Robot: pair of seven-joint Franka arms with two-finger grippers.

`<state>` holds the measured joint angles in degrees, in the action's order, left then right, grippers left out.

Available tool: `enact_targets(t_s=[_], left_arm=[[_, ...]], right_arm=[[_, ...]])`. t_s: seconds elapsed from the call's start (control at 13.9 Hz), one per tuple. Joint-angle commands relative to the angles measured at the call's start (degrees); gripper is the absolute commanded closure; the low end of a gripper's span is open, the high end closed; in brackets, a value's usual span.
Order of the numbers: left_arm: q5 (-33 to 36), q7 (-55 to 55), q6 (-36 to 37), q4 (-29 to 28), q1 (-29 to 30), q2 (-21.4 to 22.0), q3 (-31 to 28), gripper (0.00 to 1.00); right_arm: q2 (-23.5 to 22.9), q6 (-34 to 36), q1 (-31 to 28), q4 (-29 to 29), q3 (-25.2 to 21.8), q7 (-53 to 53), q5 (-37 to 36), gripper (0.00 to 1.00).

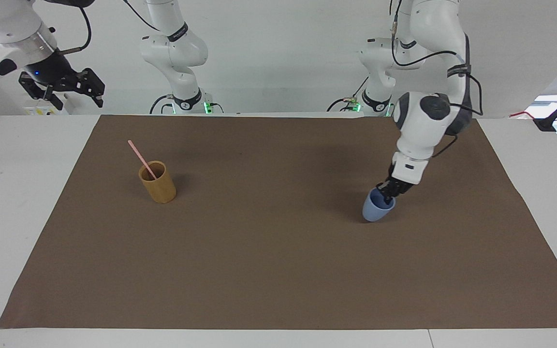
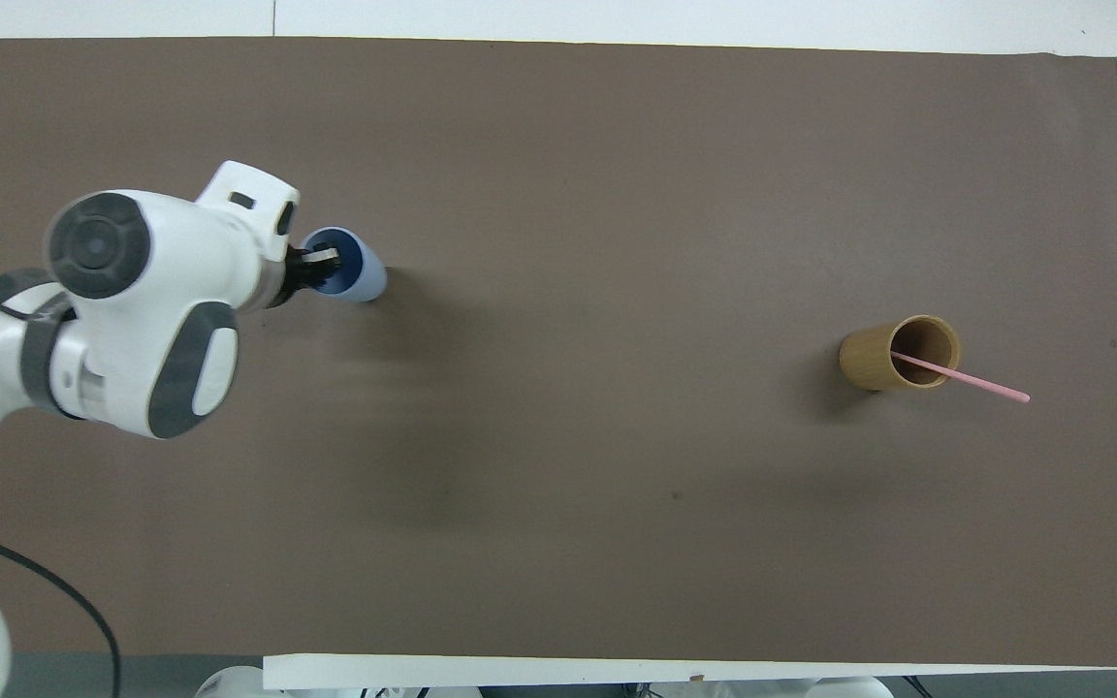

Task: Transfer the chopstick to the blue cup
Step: 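Slide the blue cup toward table center while the right gripper reaches the stick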

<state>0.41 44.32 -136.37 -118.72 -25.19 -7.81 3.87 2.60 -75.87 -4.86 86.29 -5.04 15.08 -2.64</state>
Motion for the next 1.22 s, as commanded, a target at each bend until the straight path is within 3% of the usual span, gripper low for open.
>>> enact_targets(t_s=[0.0,0.14,0.29,0.36,0.5,0.58,0.65,0.72,0.86,1.01,1.15], left_arm=[[-0.5,8.3,-0.7,3.3,-8.1,-3.6,-1.1,1.0],[-0.5,10.7,-0.1,5.3,-11.7,-5.7,-1.3,1.0],[-0.2,10.6,0.6,5.2,-11.7,-5.7,-1.3,0.98],[0.2,10.6,2.8,5.3,-11.7,-5.5,-1.3,0.97],[1.4,10.7,6.2,6.2,-11.6,-5.5,-1.4,0.87],[1.4,10.7,6.7,6.4,-11.3,-5.5,-1.4,0.64],[1.5,10.7,6.8,6.7,-11.0,-5.3,-1.4,0.23],[1.5,10.8,7.3,6.8,-11.1,-4.9,-1.5,0.02],[1.5,10.7,9.3,8.1,-11.0,-3.2,-1.5,0.0],[1.5,10.7,13.5,11.5,-10.0,-1.1,-1.7,0.0],[1.5,10.5,22.6,18.5,-9.1,-1.1,-1.9,0.0]], right_arm=[[1.5,-1.4,-0.7,2.0,0.3,-0.8,1.1,0.0],[1.5,-1.4,-0.6,2.0,0.3,-0.8,1.1,0.0],[1.5,-1.5,-0.4,2.1,0.3,-0.8,1.1,0.0],[2.1,-2.5,-0.3,3.6,0.4,-0.8,1.1,0.0],[5.2,-7.9,-0.5,10.4,0.4,-0.1,1.4,0.0],[6.3,-10.7,-0.2,13.3,0.4,0.3,2.4,0.0],[7.7,-14.5,0.4,16.9,0.4,1.6,3.8,0.0],[8.0,-16.5,1.7,19.6,0.4,3.9,4.7,0.0],[7.7,-18.2,3.8,23.3,0.4,7.3,5.5,0.0],[9.7,-23.5,5.1,31.4,0.4,9.6,5.6,0.0],[9.8,-30.7,4.7,37.2,0.4,22.9,5.5,0.0]])
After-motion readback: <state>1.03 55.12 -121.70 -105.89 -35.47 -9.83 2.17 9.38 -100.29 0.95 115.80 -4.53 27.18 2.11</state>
